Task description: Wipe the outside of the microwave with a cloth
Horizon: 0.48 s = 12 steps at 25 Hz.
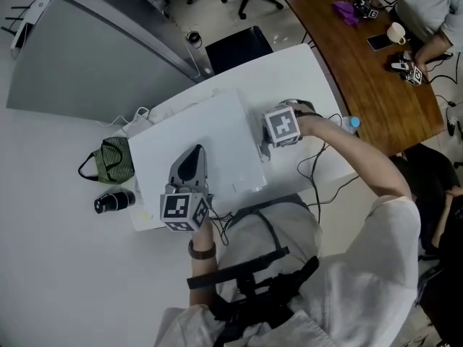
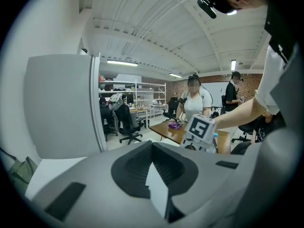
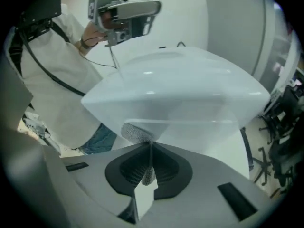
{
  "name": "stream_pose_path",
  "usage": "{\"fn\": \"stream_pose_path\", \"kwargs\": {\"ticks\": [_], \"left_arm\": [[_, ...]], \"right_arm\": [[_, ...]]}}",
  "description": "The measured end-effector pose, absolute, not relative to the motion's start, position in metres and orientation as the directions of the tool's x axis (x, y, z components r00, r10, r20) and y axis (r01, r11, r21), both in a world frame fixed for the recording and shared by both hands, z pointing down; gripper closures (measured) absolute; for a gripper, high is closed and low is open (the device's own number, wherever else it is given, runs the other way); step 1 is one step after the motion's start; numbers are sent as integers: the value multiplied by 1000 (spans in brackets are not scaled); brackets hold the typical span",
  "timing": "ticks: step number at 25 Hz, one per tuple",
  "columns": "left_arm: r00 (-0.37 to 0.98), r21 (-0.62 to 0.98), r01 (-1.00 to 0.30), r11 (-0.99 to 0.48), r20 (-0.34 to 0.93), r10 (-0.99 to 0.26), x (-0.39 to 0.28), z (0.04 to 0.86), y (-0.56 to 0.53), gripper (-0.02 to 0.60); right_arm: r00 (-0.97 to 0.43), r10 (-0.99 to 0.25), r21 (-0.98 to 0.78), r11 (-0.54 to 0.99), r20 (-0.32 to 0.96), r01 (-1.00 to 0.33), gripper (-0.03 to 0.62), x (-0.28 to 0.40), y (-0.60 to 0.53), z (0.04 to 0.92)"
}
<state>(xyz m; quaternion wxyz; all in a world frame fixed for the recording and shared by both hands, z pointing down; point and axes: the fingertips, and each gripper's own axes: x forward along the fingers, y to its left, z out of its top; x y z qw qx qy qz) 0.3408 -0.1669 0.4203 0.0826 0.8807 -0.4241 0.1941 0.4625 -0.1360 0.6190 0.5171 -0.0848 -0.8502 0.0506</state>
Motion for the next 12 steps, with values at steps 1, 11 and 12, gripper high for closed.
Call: {"fn": "stream_pose_path", "kwargs": {"ticks": [1,11,12], "left_arm": [[561,-20,-781,-624,413,-717,339,419,-166,554],[528,-33,-804,-593,416,-740,324,413,-155,554],[524,-34,-807,-589,417,-743,321,413,-154,554]], "right_arm": [[-467,148,-144,989,872,44,569,463,-158,622],[-491,-356,73,860,795,-505,569,488,-340,605],[-493,-360,72,857,792,-511,569,488,-341,605]]}}
